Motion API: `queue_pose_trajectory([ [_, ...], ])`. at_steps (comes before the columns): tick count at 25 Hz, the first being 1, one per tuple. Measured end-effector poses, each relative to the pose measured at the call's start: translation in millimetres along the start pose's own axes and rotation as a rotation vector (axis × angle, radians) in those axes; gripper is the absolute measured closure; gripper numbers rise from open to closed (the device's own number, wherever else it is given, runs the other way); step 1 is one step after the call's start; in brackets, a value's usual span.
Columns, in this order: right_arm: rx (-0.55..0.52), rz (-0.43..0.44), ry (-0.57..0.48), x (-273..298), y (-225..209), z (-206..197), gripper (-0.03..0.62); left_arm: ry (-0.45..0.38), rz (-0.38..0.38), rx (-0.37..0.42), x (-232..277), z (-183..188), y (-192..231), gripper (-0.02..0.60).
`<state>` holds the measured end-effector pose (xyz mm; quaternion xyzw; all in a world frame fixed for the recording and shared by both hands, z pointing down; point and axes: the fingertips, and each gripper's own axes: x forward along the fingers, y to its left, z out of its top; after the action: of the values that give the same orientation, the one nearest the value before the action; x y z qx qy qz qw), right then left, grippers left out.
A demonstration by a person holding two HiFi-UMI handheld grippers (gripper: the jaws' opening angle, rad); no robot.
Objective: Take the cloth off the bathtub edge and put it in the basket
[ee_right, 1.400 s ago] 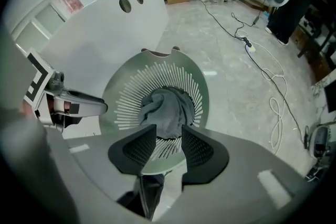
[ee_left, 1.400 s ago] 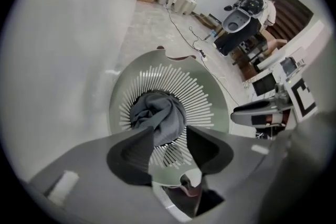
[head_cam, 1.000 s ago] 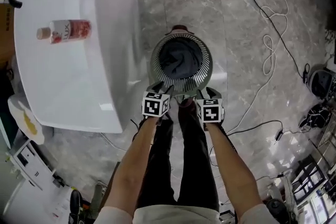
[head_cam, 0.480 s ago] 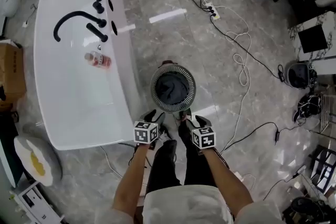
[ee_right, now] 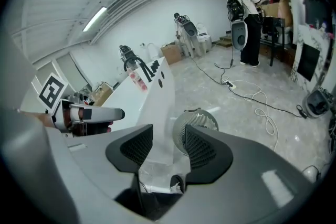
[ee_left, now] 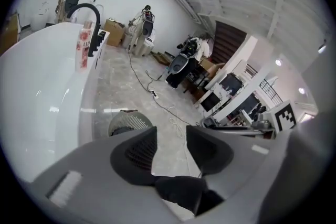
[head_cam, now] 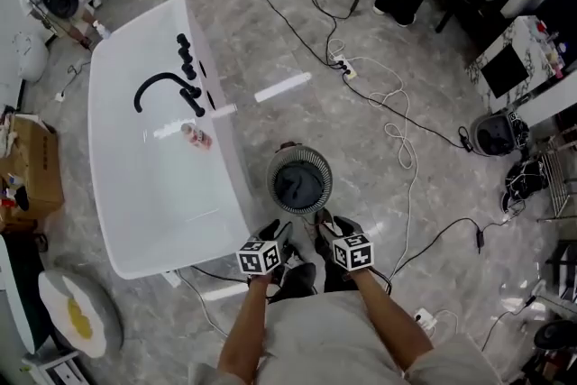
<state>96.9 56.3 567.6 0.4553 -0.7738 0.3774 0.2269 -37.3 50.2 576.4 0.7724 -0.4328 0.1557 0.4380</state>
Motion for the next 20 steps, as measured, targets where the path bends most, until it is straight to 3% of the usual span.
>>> queue_pose_trajectory([
  [4, 0.002, -0.001, -0.03, -18, 17, -2, 0.425, 0.0, -0.028, 0.057, -15, 1, -23, 0.353],
  [12, -0.072, 0.016, 0.043, -31, 27, -43, 0.425, 0.024, -0.053, 0.151, -30, -26, -37, 0.353],
  [17, -0.062, 0.028, 0.045, -28, 29, -38, 0.425, -0.019, 0.03, 0.038, -41, -21, -11, 0.354],
  [20, -0.071, 0.03, 0.035, -25, 30, -32, 0.425, -0.034, 0.053, 0.016, -44, -18, -3, 0.354],
])
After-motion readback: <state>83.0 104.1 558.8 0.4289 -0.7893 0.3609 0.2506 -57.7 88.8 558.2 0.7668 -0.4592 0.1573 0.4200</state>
